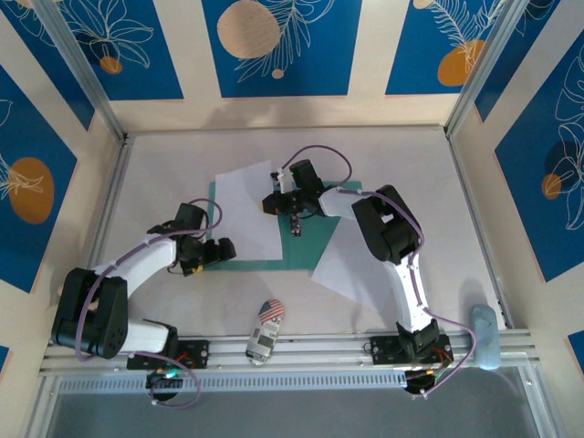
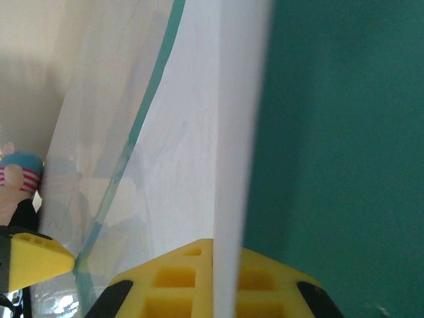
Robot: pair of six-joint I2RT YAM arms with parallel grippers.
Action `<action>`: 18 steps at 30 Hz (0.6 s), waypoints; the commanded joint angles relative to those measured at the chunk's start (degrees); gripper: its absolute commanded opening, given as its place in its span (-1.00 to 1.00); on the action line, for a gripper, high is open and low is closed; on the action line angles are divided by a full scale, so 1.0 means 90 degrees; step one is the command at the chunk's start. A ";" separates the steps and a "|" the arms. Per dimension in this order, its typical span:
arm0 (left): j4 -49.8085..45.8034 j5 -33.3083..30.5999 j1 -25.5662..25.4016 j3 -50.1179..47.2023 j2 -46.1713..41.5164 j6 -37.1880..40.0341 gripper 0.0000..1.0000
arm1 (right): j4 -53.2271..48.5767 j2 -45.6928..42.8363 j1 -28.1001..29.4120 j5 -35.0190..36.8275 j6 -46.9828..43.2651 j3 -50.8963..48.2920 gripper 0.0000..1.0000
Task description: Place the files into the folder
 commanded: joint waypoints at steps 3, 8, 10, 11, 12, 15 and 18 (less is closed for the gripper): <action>0.0001 -0.0098 0.0046 -0.0076 0.0059 0.0026 0.93 | 0.0115 0.0005 0.0125 -0.0250 0.0092 -0.0057 -1.00; 0.0013 -0.0088 0.0046 -0.0085 0.0037 0.0011 0.93 | 0.0196 0.0039 0.0151 -0.0225 0.0251 -0.0122 -1.00; 0.0016 -0.0091 0.0046 -0.0093 0.0026 0.0000 0.93 | 0.0319 0.0020 0.0158 -0.0242 0.0342 -0.0182 -1.00; 0.0019 -0.0088 0.0046 -0.0103 0.0006 0.0002 0.93 | 0.0374 0.0029 0.0159 -0.0252 0.0391 -0.0213 -1.00; 0.0017 -0.0093 0.0046 -0.0114 0.0004 0.0008 0.93 | 0.0421 0.0030 0.0171 -0.0264 0.0406 -0.0230 -1.00; 0.0016 -0.0098 0.0046 -0.0125 -0.0021 -0.0007 0.93 | 0.0423 0.0039 0.0198 -0.0274 0.0399 -0.0235 -1.00; 0.0028 -0.0103 0.0046 -0.0132 -0.0007 -0.0004 0.93 | 0.0325 0.0031 0.0218 -0.0293 0.0314 -0.0208 -1.00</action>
